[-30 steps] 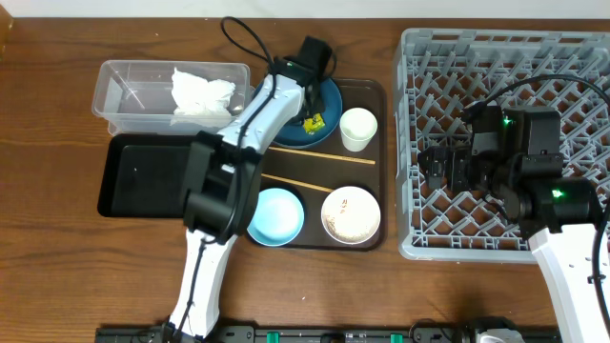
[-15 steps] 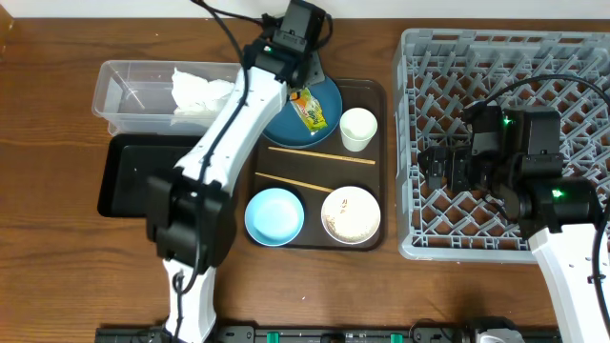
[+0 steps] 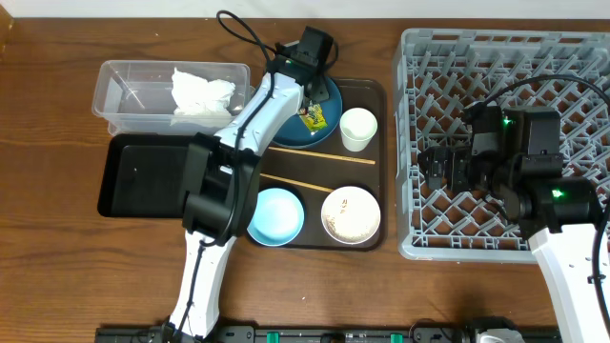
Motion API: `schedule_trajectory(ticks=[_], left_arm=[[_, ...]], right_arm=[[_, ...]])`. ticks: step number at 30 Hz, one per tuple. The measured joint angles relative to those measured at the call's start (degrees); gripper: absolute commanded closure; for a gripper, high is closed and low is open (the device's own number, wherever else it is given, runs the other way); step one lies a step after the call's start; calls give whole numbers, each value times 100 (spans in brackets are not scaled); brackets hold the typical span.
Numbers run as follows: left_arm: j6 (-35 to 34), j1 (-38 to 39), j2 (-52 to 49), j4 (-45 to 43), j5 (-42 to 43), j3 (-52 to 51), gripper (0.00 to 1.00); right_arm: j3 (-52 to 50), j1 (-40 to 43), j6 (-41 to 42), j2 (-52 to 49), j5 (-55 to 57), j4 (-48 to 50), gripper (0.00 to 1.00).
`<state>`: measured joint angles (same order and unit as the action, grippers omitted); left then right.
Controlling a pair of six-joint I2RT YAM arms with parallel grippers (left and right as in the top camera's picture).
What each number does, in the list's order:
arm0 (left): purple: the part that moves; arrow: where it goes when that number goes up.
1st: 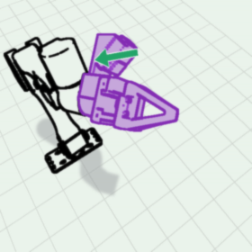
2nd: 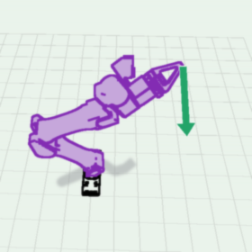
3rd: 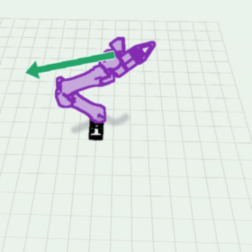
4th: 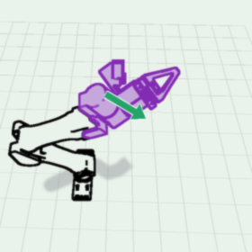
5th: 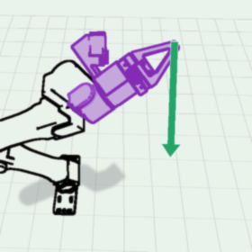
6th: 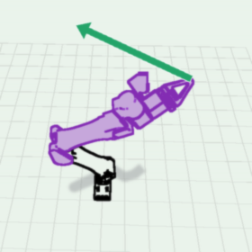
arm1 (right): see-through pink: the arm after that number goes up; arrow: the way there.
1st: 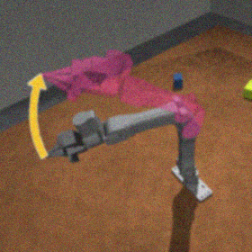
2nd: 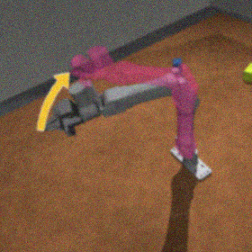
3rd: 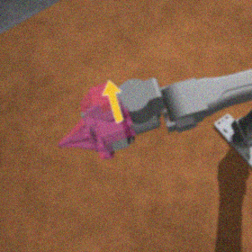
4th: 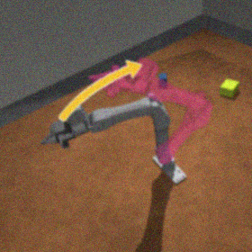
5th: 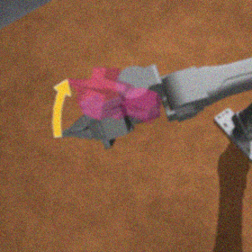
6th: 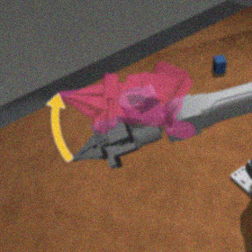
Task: Sort waste into correct bins and load items into the dishwasher rack
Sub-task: 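Return the left gripper to the plate and grasp the yellow-green cake wrapper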
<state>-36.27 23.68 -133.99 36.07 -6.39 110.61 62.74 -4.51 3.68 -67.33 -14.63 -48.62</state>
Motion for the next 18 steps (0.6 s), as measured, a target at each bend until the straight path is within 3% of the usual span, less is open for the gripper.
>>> schedule_trajectory(ticks=[18], left_arm=[[-125,0,-310,-151,-2,0,25]], right_arm=[[0,0,-2,0,0,0,1]])
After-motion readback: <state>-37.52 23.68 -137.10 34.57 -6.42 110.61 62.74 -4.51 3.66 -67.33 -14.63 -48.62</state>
